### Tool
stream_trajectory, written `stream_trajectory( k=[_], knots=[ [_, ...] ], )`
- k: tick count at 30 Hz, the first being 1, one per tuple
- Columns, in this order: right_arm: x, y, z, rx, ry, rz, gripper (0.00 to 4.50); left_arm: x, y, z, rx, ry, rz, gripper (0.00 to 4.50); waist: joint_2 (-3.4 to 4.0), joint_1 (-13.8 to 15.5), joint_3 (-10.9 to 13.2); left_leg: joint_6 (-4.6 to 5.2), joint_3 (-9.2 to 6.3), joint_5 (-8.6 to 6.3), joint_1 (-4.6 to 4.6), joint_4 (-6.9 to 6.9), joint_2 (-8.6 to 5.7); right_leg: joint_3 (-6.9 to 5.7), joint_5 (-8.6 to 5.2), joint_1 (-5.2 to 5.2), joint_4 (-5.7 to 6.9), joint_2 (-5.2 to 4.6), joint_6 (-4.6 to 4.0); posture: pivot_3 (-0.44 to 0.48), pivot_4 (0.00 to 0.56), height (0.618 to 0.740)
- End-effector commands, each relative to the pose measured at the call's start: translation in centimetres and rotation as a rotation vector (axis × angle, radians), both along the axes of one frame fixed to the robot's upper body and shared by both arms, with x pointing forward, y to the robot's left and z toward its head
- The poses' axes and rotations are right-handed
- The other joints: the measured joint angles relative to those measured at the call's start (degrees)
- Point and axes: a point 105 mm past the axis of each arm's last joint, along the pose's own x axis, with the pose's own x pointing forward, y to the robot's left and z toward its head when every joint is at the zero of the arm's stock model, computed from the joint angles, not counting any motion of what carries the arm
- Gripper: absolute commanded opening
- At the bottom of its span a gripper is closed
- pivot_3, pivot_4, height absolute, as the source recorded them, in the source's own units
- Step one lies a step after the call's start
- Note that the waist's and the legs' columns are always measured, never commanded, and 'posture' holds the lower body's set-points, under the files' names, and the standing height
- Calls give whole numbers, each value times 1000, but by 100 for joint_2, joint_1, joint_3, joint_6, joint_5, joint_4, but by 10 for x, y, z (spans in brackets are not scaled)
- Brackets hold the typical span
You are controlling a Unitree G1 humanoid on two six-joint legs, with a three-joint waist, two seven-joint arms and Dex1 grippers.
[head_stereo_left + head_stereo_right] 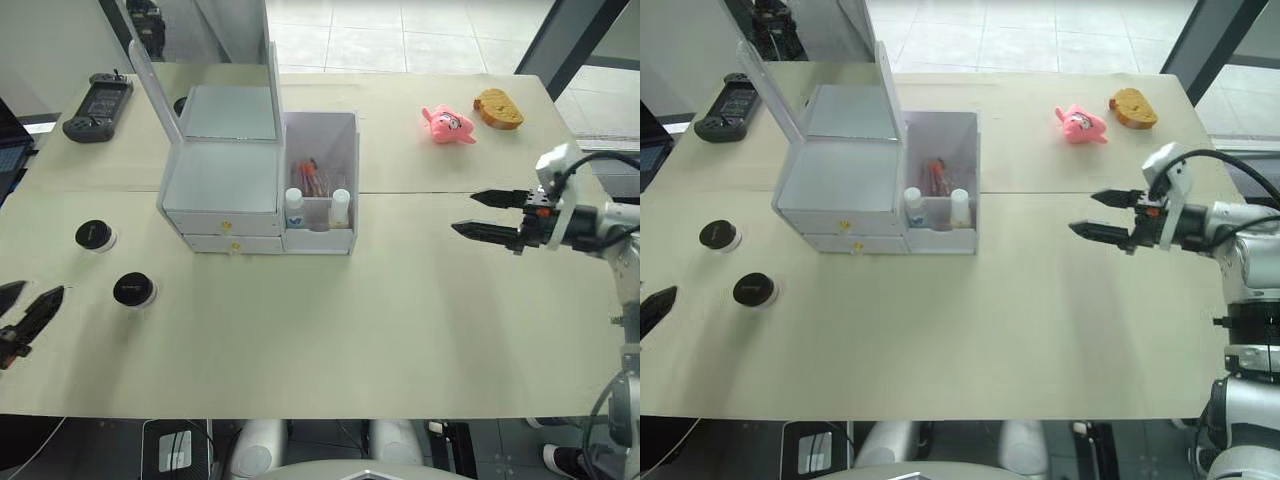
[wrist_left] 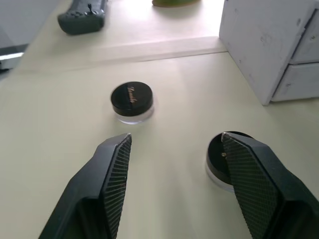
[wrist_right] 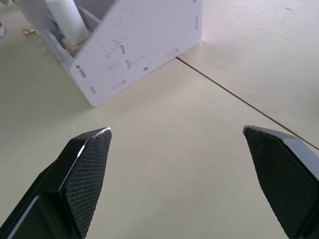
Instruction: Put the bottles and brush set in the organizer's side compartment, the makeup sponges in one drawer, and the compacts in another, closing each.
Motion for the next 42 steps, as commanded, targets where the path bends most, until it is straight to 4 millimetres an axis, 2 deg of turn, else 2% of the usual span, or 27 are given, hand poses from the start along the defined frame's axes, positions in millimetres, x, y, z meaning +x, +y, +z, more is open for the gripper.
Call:
stream_trajectory(
  k=[1,3,5,9,12,14,16,19,22,24,29,34,37,39,42],
  knots=[
    [4,-28,-8,-4,-85,-140,4500,-25,40,-3,-10,-26,150,4433,0,-7,0,0,5,0,4,-7,0,3,0,-1,-2,0,0,0,150,740],
    [7,-31,-11,38,-101,-168,4500,-37,54,-15,0,11,200,4472,1,-39,0,0,8,0,11,-14,0,5,0,1,-3,0,0,0,150,740],
    [8,-31,-11,44,-110,-171,4500,-42,58,-18,8,21,208,4472,0,-81,0,0,11,0,16,-19,1,8,0,0,-1,0,0,0,150,740],
    [13,-28,-4,69,-125,-174,4500,-42,63,-9,31,-23,229,4472,1,-92,0,-1,10,0,16,-18,4,6,0,4,-2,0,0,0,150,740],
    [17,-16,7,99,-141,-137,4500,-34,54,-2,42,-51,193,4472,1,-90,0,-1,10,0,16,-18,5,5,0,6,-2,0,0,0,150,740],
    [18,1,12,117,-102,-74,4500,-24,37,2,10,-61,115,4472,0,-95,0,-1,9,0,16,-18,5,5,0,5,-1,0,0,0,150,740],
    [13,25,14,64,-24,32,4500,-16,4,3,-41,-36,-42,4472,1,-107,0,-1,9,0,16,-17,6,8,0,4,-1,0,0,0,150,740],
    [0,67,34,30,23,210,4500,-10,-41,1,-63,26,-220,4472,8,-134,3,0,9,-1,15,-17,7,15,0,-1,0,0,0,0,150,740],
    [-15,101,50,-38,23,354,4500,1,-74,1,-53,27,-303,4472,13,-131,5,2,9,-2,14,-18,7,19,0,-7,1,0,0,0,150,740],
    [-23,126,64,-87,-27,439,4500,13,-104,-5,-37,25,-357,4472,13,-126,5,3,9,-2,14,-18,6,19,0,-5,0,1,0,0,150,740],
    [-48,169,96,-87,-85,617,4500,42,-160,-20,-123,-17,-337,4472,9,-27,3,2,8,-2,14,-11,1,23,1,-2,2,0,0,0,150,740],
    [-60,183,111,-78,-119,677,4500,63,-188,-28,-167,-93,-218,4472,-6,42,-6,0,6,-1,12,-3,-5,25,3,1,6,0,1,0,150,740],
    [-60,187,114,-73,-139,683,4500,76,-193,-28,-152,-165,-120,4472,-7,53,-6,0,6,0,12,-1,-7,24,4,1,5,0,0,0,150,740],
    [-62,186,115,-77,-134,702,4500,81,-200,-32,-158,-177,-94,4472,-7,52,-7,-2,6,0,12,2,-7,24,4,1,6,0,0,0,150,740],
    [-61,186,119,-79,-148,698,4500,90,-220,-40,-188,-173,-119,4472,-6,47,-7,-1,8,0,11,3,-9,28,4,-1,5,0,0,0,150,740]
  ],
)
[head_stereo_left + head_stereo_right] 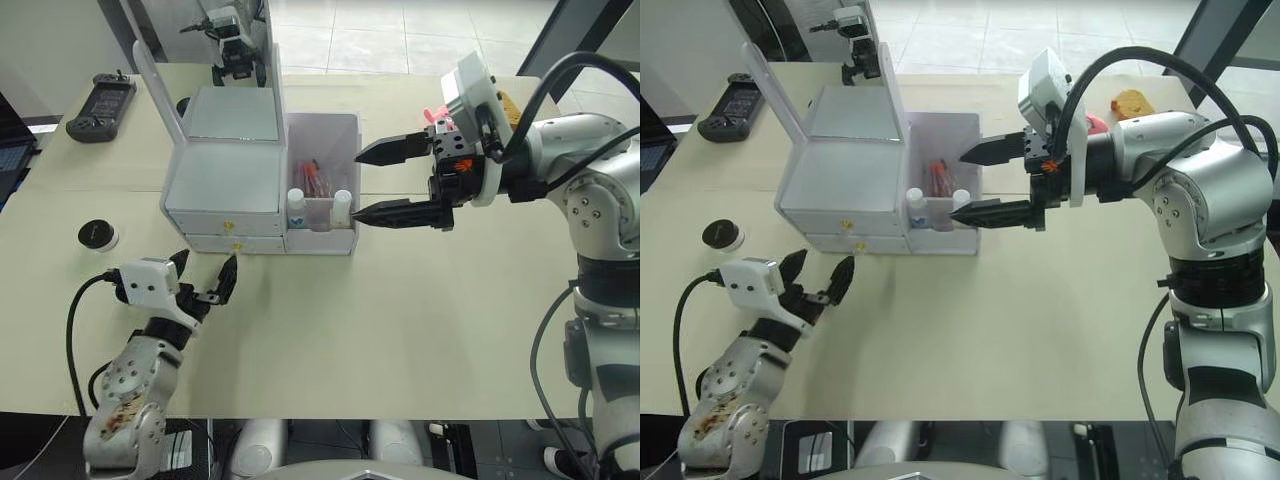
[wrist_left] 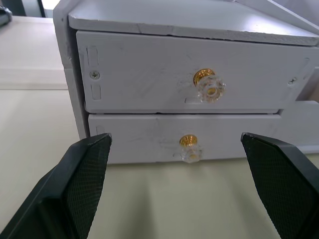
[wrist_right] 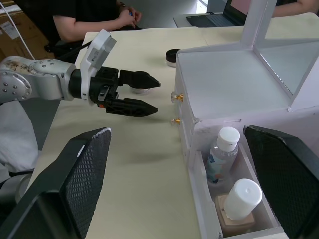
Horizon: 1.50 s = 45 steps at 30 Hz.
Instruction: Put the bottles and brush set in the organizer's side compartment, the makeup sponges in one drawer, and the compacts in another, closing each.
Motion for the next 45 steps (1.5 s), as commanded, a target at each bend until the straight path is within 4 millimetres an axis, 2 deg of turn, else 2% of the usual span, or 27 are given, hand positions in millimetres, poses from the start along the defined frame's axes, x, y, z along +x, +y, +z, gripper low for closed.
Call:
stream_trajectory(
  k=[1,2,4,8,12,22,25,31,37,45],
  knots=[
    [-5,1,16,15,-64,24,4500,7,-16,-3,6,-18,-6,4472,0,-2,0,0,0,0,0,0,0,0,0,0,0,0,0,0,150,740],
    [-5,1,17,17,-67,24,4500,10,-14,-7,19,-10,22,4472,-1,-2,0,1,0,0,0,0,0,-1,0,0,1,0,0,0,150,740],
    [-5,1,18,19,-73,20,4500,14,-16,-12,4,-1,37,4087,-1,-4,0,1,-1,0,0,0,0,-2,0,0,1,0,0,0,150,740],
    [-4,-1,17,19,-80,4,4500,18,-24,-17,20,10,41,2997,0,-14,0,1,-1,0,-3,0,0,-3,0,-2,0,0,0,0,150,740],
    [-4,-4,17,19,-94,-18,4500,22,-25,-16,7,-8,93,2997,-1,3,1,1,-2,0,-5,3,0,-5,0,-1,-1,0,0,0,150,740],
    [-7,-5,15,12,-98,-27,4500,32,-32,-19,3,-10,61,2997,-1,-1,1,1,-3,0,-6,3,0,-6,0,-2,-2,0,0,0,150,740],
    [-8,-4,16,17,-99,-31,4500,34,-31,-20,-14,-8,67,2430,-1,-4,1,1,-3,0,-7,4,0,-5,0,-3,-1,0,1,0,150,740],
    [-9,-4,16,19,-93,-38,4500,34,-34,-18,-16,-17,49,646,-1,6,1,1,-3,0,-7,4,-1,-6,0,-2,-2,0,1,0,150,740],
    [-8,-2,13,21,-83,-33,4500,17,-35,-18,85,-19,18,559,-1,-9,1,1,-4,0,-9,6,-1,-6,0,-3,-1,0,1,0,150,740],
    [-8,5,4,40,-42,-17,4500,-31,-31,-19,108,61,-6,559,-1,7,1,4,-4,-2,-13,4,-1,-5,-1,-6,-4,0,1,0,150,740]
  ],
)
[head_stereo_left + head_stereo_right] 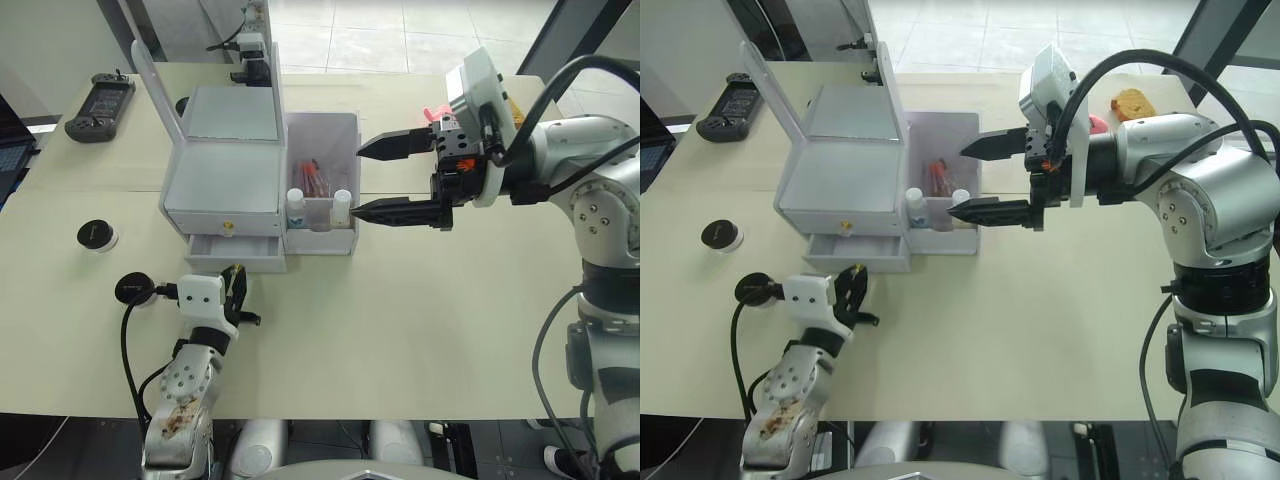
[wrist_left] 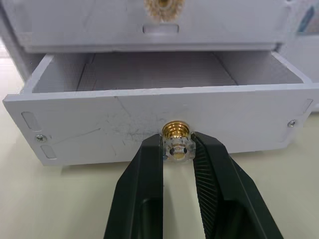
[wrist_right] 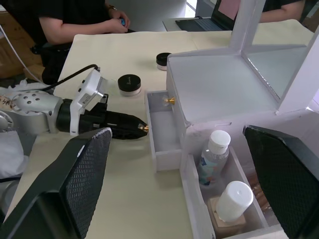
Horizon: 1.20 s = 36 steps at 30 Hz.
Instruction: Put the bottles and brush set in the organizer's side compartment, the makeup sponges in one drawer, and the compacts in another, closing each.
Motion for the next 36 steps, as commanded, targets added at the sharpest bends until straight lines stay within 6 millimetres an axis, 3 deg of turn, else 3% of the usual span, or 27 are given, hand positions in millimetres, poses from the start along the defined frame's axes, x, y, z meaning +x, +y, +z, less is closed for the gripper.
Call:
stream_trajectory(
  k=[1,6,14,15,19,23,26,29,33,36],
  knots=[
    [-5,3,4,12,-15,25,4500,-21,-3,16,3,-19,-28,559,0,4,0,0,-1,0,-1,0,0,-2,0,0,-2,0,0,0,150,740],
    [-4,7,-1,20,16,38,4500,-45,-2,15,-2,36,-17,559,0,10,0,4,0,-2,-2,0,1,-1,0,0,-2,0,0,0,150,740],
    [1,12,-1,29,31,56,4500,-49,-6,13,-55,66,-25,559,0,20,0,5,0,-3,-4,0,1,-4,-1,0,-3,0,0,0,150,740],
    [2,12,-1,29,30,57,4500,-50,-7,14,-74,63,-28,1289,0,19,0,5,0,-3,-4,1,1,-4,-1,-1,-3,0,0,0,150,740],
    [6,6,-1,23,26,49,4500,-64,-13,19,-79,69,-142,2396,1,3,0,6,-1,-4,-4,0,2,-6,-1,-1,-3,0,0,0,150,740],
    [14,-16,-5,10,35,7,4500,-82,-2,36,-68,23,-236,3690,2,11,1,11,1,-6,-7,0,2,-5,-1,-2,-8,0,0,0,150,740],
    [22,-34,-11,7,44,-47,4500,-89,24,45,-66,11,-248,4462,2,15,1,15,1,-8,-7,0,5,-10,-3,0,-9,0,-2,0,150,740],
    [29,-54,-24,-51,35,-122,4500,-92,74,53,-21,34,-221,4462,3,24,2,16,1,-9,-6,0,6,-13,-4,0,-7,0,-3,0,150,740],
    [36,-79,-37,-44,40,-231,4500,-88,165,77,86,57,-96,4462,4,-3,3,17,0,-9,-5,-1,8,-20,-5,-1,-3,0,-4,0,150,740],
    [39,-105,-48,3,104,-296,4500,-86,197,85,176,106,-85,4462,2,-20,2,17,-1,-9,-5,-1,7,-25,-5,11,-11,0,-4,0,150,740]
  ],
)
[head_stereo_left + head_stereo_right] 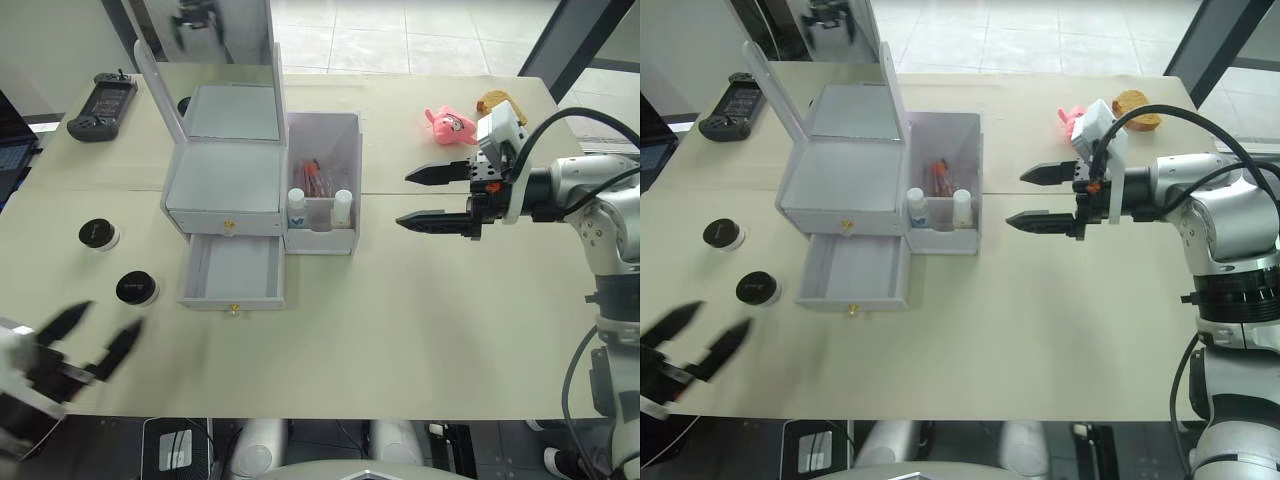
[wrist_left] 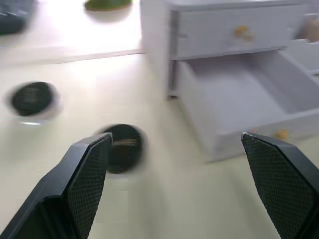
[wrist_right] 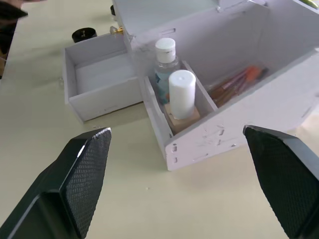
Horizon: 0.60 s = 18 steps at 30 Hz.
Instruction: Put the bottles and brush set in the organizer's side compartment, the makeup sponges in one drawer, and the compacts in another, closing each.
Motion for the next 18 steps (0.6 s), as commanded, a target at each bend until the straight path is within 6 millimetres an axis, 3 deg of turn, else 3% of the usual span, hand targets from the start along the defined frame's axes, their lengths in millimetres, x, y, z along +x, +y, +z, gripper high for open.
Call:
stream_trajectory(
  k=[1,4,6,10,14,18],
  knots=[
    [5,-35,3,41,-20,-94,4500,-2,33,16,60,-1,26,4462,0,-6,0,0,4,0,0,0,-1,3,1,2,-4,0,1,0,150,740],
    [16,-80,-15,66,20,-250,4500,-1,78,26,77,-4,139,4462,0,-12,1,1,3,-1,0,-2,1,0,1,-4,-2,0,2,0,150,740],
    [22,-106,-17,193,58,-360,4500,-5,100,22,69,12,203,4462,1,-48,1,1,4,-1,6,-12,3,-1,1,-4,2,0,1,0,150,740],
    [23,-137,-32,241,57,-474,4500,-11,124,15,60,22,259,4462,5,-159,3,1,15,-1,20,-30,3,10,1,-6,3,0,2,0,150,740],
    [23,-147,-48,226,71,-523,4500,-12,132,17,49,-6,282,4462,5,-214,3,0,15,-1,22,-31,11,6,0,-7,7,2,2,0,150,740],
    [25,-125,-32,259,64,-431,4500,-4,122,16,49,-4,234,4462,6,-214,4,-1,21,0,26,-31,11,16,0,-8,8,2,2,0,150,740]
  ],
)
